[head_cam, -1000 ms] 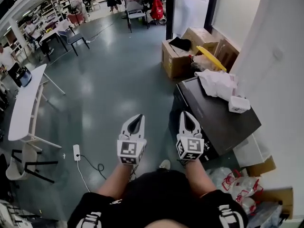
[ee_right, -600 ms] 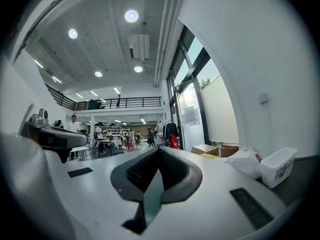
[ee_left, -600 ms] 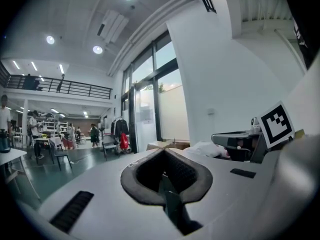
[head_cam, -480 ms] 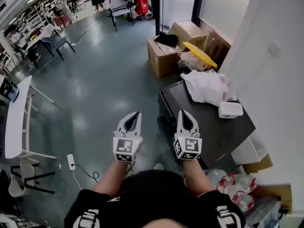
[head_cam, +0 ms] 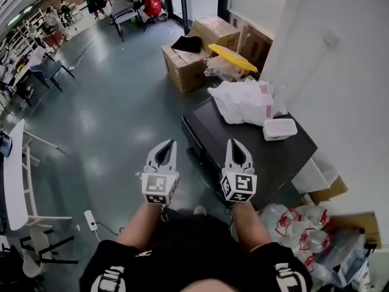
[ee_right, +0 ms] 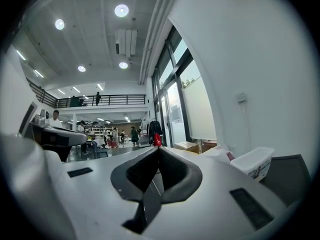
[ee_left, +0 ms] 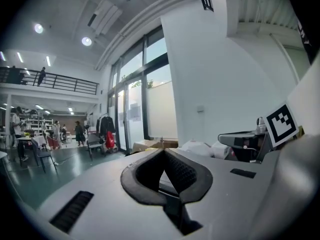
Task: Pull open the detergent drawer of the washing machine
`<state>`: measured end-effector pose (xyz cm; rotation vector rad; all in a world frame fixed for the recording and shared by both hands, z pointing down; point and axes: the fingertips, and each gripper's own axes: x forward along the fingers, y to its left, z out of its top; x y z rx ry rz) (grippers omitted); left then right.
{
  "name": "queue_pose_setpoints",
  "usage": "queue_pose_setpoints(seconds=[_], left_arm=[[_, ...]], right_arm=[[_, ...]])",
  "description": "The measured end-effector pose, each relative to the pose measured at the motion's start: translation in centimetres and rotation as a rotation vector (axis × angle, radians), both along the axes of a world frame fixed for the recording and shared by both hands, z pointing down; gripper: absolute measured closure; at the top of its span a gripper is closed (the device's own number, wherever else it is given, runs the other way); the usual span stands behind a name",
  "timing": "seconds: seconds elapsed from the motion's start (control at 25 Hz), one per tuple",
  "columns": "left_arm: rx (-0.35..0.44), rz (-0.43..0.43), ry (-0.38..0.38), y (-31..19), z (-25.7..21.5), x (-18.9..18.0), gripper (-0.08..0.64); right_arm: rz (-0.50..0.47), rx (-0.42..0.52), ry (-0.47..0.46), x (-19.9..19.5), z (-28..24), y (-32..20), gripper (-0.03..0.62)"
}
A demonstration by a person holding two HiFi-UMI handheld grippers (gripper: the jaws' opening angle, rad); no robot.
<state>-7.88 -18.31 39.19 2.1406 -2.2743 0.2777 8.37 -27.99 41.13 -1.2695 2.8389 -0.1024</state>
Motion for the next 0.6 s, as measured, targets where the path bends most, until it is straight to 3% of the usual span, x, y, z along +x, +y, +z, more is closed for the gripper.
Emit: queue_pose_setpoints(seconds=[0.6], left_arm=[[0.049,0.224,0.021,-5.1,-0.1,0.7,0.563]], right_arm=[[0.191,0.032,0.033,1.1,-0.4,-1.0,0.591]])
